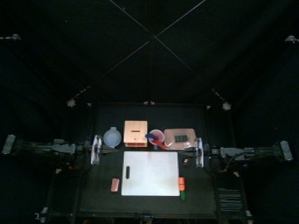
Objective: Place sushi on board then cut the sushi with the knife then place the pieces on the plate
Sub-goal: Place the sushi on the board
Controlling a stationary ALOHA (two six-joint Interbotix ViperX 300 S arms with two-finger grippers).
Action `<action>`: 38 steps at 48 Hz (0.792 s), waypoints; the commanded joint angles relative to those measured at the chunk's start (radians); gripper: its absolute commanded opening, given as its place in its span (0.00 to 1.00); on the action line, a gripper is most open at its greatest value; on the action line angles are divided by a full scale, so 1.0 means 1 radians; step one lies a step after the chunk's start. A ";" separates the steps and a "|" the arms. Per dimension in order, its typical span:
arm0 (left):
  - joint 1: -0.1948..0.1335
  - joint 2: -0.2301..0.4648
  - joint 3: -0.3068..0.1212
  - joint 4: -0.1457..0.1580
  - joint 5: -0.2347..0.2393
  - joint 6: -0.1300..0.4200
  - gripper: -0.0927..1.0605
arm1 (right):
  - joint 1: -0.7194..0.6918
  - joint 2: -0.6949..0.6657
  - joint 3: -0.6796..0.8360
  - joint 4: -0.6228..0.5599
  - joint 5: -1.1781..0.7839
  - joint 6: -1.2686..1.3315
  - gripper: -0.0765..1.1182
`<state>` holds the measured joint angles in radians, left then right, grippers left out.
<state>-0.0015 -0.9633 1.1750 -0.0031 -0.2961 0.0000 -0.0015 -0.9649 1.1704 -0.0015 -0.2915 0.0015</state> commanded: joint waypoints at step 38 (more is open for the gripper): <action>0.008 0.261 -0.011 0.025 -0.008 0.009 0.06 | -0.367 0.209 -0.101 -0.083 0.627 -0.005 0.83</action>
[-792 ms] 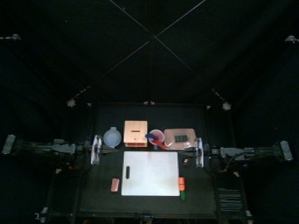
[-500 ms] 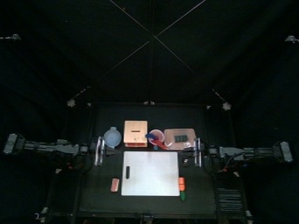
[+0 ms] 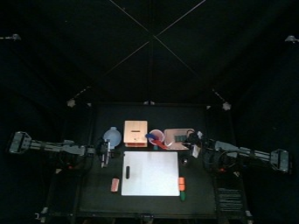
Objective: Place sushi on board then cut the sushi with the knife then place the pieces on the plate
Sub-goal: Place the sushi on the board
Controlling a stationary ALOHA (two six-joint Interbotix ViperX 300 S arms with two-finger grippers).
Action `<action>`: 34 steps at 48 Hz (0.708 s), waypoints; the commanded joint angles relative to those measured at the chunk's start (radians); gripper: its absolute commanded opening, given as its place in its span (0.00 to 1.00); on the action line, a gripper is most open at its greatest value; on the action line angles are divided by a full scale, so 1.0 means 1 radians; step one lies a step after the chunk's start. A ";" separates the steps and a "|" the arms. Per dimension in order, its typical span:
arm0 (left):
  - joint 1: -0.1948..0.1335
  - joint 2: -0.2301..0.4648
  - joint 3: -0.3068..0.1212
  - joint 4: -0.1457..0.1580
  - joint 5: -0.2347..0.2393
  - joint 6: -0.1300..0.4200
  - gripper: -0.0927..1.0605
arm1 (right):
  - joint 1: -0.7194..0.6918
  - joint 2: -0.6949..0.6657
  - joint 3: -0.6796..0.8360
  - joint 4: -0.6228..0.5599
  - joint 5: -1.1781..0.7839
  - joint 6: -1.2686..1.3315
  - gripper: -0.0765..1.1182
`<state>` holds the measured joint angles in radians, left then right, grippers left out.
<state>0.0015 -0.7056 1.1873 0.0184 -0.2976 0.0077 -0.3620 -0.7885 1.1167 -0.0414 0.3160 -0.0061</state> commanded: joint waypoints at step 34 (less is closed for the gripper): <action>0.015 0.003 -0.018 0.003 -0.005 0.002 0.06 | -0.167 0.377 -0.202 -0.084 0.186 -0.298 0.93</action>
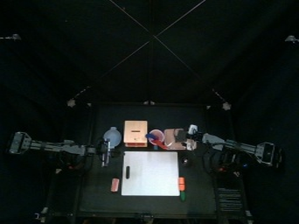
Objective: Place sushi on board then cut the sushi with the knife then place the pieces on the plate
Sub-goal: Place the sushi on the board
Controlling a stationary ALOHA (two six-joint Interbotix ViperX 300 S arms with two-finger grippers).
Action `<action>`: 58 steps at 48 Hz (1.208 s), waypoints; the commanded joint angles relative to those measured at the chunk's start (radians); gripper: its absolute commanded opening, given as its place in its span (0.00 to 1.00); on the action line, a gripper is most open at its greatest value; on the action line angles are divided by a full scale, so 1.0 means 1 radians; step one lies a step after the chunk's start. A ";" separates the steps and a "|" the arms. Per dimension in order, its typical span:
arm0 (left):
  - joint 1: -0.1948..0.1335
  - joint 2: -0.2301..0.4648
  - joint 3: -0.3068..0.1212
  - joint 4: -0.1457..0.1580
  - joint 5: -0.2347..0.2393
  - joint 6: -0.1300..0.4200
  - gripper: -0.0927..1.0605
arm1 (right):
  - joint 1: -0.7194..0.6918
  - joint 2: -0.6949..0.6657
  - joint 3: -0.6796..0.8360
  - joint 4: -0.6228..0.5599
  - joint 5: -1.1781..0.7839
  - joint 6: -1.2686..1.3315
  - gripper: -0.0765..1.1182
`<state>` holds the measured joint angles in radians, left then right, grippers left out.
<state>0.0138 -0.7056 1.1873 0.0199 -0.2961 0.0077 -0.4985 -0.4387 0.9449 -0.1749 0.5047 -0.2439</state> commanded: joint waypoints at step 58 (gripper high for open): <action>-0.003 0.003 -0.003 -0.003 -0.002 -0.003 0.06 | -0.187 0.301 -0.077 0.403 -0.046 -0.489 0.54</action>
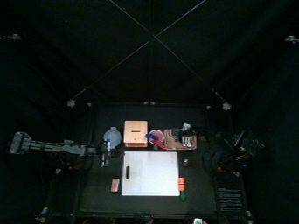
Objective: Place sushi on board then cut the sushi with the knife then place the pieces on the plate
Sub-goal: Place the sushi on the board
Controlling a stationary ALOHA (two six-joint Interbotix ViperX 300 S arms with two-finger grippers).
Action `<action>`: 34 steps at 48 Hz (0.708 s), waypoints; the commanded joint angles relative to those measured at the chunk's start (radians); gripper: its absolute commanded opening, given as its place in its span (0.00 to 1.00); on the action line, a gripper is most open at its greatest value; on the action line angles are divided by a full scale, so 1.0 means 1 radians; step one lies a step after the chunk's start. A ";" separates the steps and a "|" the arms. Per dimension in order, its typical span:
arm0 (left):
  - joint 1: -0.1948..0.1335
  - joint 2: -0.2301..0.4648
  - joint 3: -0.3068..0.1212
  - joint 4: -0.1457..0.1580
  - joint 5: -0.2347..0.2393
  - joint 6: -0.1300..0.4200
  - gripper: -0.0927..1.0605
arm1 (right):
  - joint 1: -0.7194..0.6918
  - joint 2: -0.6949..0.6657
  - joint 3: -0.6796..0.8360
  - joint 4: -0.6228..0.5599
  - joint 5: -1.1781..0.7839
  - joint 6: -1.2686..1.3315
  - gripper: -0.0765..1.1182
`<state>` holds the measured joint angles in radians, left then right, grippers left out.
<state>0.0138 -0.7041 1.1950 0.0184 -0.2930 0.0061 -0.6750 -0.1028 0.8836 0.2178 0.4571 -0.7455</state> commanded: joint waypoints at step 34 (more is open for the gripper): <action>-0.008 0.002 -0.012 -0.002 -0.005 -0.002 0.06 | 0.184 -0.439 0.084 0.018 0.160 0.526 0.53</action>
<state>0.0092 -0.7041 1.1996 0.0169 -0.2930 0.0031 -0.5338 -0.5047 0.9679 0.2424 0.6136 -0.2638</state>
